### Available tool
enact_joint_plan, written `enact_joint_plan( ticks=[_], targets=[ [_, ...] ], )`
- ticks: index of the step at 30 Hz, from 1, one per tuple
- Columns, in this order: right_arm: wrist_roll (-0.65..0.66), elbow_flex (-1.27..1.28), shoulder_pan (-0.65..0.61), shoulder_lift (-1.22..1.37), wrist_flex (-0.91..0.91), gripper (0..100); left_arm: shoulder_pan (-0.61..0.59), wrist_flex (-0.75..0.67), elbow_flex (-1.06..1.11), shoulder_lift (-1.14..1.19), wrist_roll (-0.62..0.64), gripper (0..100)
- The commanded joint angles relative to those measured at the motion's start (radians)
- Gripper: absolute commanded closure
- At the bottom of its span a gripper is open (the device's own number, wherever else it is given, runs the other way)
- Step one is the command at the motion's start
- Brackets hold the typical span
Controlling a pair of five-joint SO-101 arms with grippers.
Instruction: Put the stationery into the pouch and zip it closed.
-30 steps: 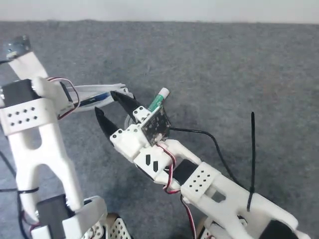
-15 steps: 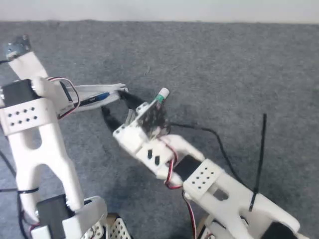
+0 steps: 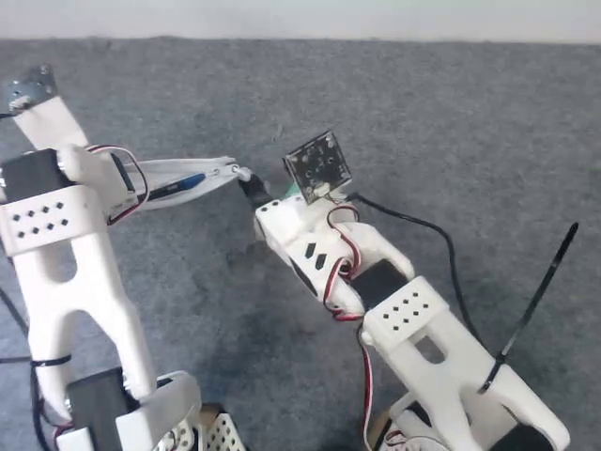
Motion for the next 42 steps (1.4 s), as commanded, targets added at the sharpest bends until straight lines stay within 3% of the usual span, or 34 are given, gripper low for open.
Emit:
enact_joint_plan(
  ticks=[1,9,20,42],
  targets=[
    [-0.015,-0.061,0.019,-0.042,0.033,82.5,-0.009,-0.020,0.008,0.011,-0.006,99],
    [-0.017,-0.081,0.038,-0.004,0.045,82.5,-0.098,-0.048,0.008,0.003,0.034,99],
    [-0.226,-0.425,0.087,0.271,0.383,82.2,-0.100,-0.048,0.007,0.002,0.035,99],
    [-0.245,-0.671,0.117,0.716,0.387,82.5,-0.100,-0.057,0.007,0.002,0.037,99]
  ],
)
